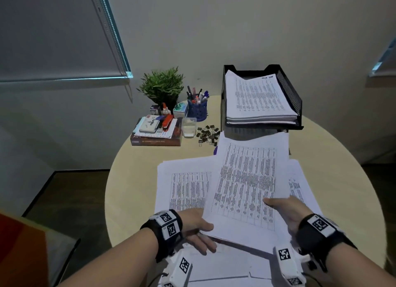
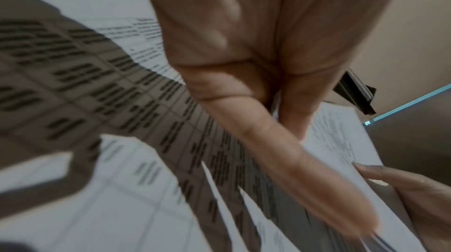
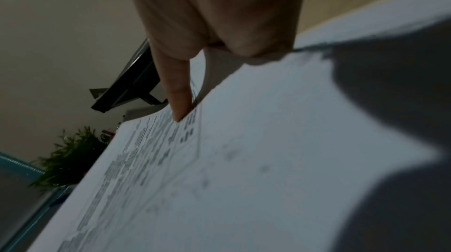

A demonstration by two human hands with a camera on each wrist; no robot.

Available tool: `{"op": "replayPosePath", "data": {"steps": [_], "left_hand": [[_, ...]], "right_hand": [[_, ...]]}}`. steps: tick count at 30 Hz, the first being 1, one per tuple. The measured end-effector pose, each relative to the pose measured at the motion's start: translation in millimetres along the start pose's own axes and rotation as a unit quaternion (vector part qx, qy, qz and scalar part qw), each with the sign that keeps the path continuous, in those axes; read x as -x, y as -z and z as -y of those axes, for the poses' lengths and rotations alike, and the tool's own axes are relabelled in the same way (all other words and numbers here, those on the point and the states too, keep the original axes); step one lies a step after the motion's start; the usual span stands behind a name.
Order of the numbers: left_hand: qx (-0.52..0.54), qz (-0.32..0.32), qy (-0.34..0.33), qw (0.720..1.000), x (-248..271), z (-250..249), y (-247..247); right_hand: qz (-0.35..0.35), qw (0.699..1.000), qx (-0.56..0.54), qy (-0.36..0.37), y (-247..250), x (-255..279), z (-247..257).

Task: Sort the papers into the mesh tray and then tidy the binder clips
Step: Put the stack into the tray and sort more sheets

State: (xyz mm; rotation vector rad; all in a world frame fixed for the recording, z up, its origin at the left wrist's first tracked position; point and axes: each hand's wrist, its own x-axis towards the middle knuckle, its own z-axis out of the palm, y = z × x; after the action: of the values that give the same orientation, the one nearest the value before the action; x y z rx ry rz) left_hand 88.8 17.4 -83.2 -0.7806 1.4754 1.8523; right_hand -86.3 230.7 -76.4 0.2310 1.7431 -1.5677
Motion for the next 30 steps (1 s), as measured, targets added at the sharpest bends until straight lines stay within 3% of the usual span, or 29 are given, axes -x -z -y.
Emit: {"op": "replayPosePath", "data": {"steps": [2, 6, 11, 14, 19, 24, 27, 30], "left_hand": [[0.024, -0.014, -0.011, 1.000, -7.9, -7.8, -1.5], [0.074, -0.101, -0.038, 0.991, -22.9, -38.9, -4.1], [0.106, -0.143, -0.065, 0.982, -44.2, -87.2, -7.0], [0.115, -0.160, -0.103, 0.975, -62.6, -117.9, -7.0], [0.122, -0.219, -0.134, 0.959, -99.7, -159.2, 3.1], [0.149, -0.307, -0.193, 0.920, -126.6, -193.6, 10.9], [0.082, -0.370, -0.192, 0.905, -136.1, -208.1, 14.9], [-0.008, -0.428, -0.168, 0.888, -149.4, -209.1, 24.4]], "right_hand": [[0.005, 1.000, 0.007, 0.015, 6.1, -7.1, 10.1], [0.022, 0.999, 0.007, 0.047, 17.4, -21.4, 33.7], [0.093, 0.994, 0.052, 0.013, 27.8, -30.1, 59.2], [0.101, 0.994, 0.046, 0.001, 34.2, -41.4, 72.6], [0.020, 0.999, 0.005, 0.025, 41.7, -82.2, 93.9], [-0.034, 0.996, -0.051, 0.066, 36.5, -114.4, 115.0], [-0.066, 0.993, -0.062, 0.080, 33.7, -130.0, 127.7], [-0.109, 0.991, 0.019, 0.078, 35.0, -150.2, 123.8]]}}
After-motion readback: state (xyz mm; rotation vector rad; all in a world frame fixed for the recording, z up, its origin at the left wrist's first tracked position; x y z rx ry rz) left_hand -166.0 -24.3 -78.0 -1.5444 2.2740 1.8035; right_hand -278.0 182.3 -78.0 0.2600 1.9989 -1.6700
